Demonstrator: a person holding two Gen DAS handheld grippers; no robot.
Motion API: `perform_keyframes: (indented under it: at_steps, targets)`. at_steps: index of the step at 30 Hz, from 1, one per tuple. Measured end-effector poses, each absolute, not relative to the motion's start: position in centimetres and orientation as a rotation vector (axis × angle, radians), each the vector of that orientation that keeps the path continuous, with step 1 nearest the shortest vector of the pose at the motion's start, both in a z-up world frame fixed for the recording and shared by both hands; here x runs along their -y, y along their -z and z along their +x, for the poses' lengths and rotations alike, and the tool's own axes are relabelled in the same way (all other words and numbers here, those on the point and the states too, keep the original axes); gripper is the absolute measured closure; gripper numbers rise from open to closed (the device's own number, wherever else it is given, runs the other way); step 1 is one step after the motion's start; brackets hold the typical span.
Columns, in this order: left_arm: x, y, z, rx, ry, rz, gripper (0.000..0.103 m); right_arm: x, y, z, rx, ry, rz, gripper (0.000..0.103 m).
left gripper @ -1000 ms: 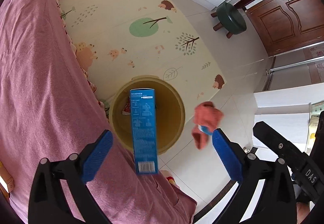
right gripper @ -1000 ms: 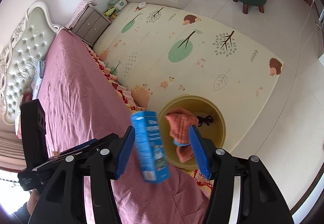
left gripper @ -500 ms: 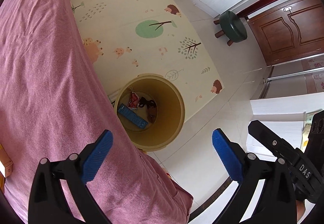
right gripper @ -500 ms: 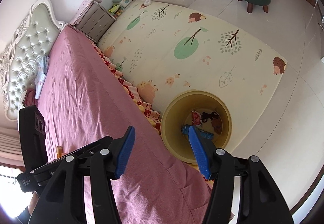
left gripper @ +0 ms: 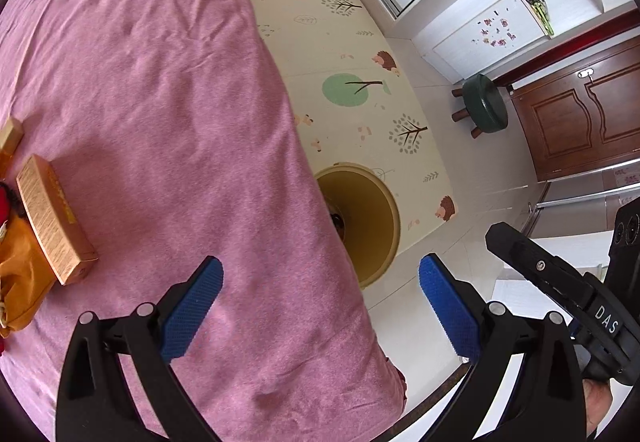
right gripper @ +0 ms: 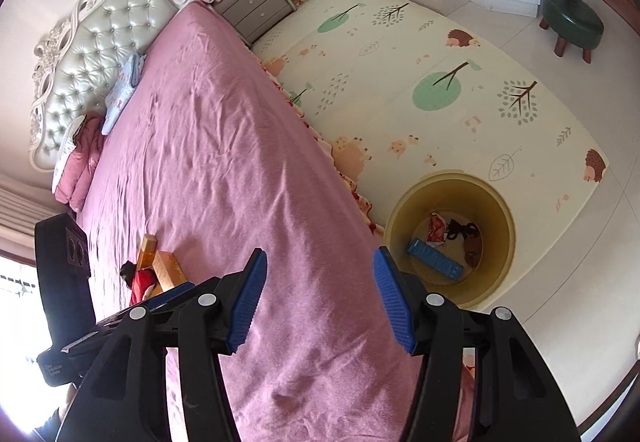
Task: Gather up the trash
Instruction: 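Move both empty tools back over the remaining items on the bed, then close the left tool on the mustard drawstring pouch while the right tool grasps the tan box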
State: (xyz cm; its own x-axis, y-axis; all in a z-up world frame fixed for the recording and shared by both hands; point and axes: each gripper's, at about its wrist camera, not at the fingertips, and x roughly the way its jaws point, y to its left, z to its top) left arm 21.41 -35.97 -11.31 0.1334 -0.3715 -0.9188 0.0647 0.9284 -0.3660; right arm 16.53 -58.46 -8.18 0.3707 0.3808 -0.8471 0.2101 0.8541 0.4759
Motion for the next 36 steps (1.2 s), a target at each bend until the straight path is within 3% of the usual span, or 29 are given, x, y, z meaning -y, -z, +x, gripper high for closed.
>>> perform_keyframes:
  at_steps: [21, 36]
  targets:
    - [13.3, 11.2, 15.8, -1.348, -0.002, -0.343, 0.005, 36.2, 7.4, 17.5, -1.290, -0.460, 0.381, 0.048]
    - [6.9, 18.5, 18.0, -1.500, -0.029, -0.357, 0.005, 28.6, 10.6, 20.4, -1.353, -0.495, 0.330, 0.048]
